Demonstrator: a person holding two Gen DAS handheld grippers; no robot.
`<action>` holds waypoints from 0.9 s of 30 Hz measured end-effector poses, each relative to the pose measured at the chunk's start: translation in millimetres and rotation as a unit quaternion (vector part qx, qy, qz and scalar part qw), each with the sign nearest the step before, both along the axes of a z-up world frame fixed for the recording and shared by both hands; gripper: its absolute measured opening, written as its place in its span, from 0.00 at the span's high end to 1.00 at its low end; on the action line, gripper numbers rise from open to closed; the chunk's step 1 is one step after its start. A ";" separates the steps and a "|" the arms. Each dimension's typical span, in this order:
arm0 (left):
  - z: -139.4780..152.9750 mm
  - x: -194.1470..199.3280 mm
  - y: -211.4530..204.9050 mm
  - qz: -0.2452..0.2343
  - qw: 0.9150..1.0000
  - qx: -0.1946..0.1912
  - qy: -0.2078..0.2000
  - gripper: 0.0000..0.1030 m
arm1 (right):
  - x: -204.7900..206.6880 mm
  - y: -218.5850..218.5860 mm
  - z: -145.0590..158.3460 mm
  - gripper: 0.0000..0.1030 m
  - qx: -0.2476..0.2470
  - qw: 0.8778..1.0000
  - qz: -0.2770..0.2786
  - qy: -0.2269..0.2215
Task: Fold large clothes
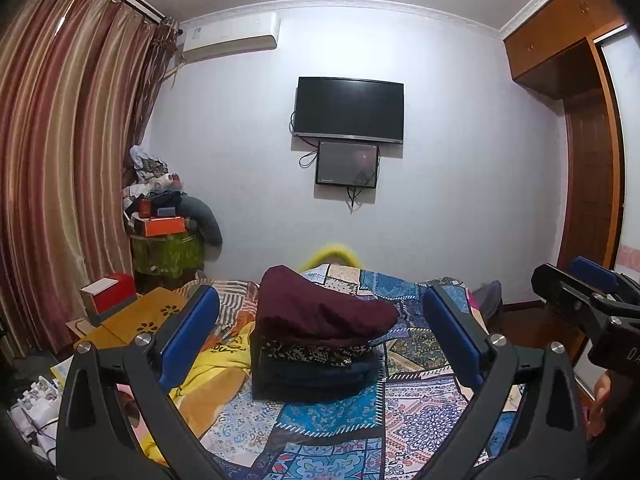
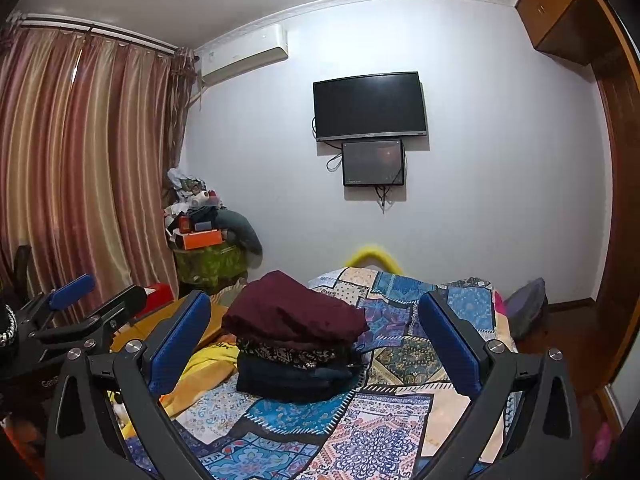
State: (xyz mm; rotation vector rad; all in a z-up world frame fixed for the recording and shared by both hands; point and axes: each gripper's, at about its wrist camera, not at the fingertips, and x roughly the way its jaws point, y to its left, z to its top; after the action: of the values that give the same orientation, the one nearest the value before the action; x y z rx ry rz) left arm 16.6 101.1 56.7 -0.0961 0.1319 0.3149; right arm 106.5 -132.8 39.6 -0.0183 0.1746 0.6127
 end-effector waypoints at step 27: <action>-3.2 4.4 -3.7 -0.016 1.000 0.007 0.011 0.01 | 1.8 1.0 -2.5 0.00 0.000 1.000 -0.002 0.004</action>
State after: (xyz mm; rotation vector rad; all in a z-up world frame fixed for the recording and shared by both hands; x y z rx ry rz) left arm 21.0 97.4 53.5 -0.0772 0.1536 0.2847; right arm 108.3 -131.8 37.1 -0.0160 0.1828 0.6089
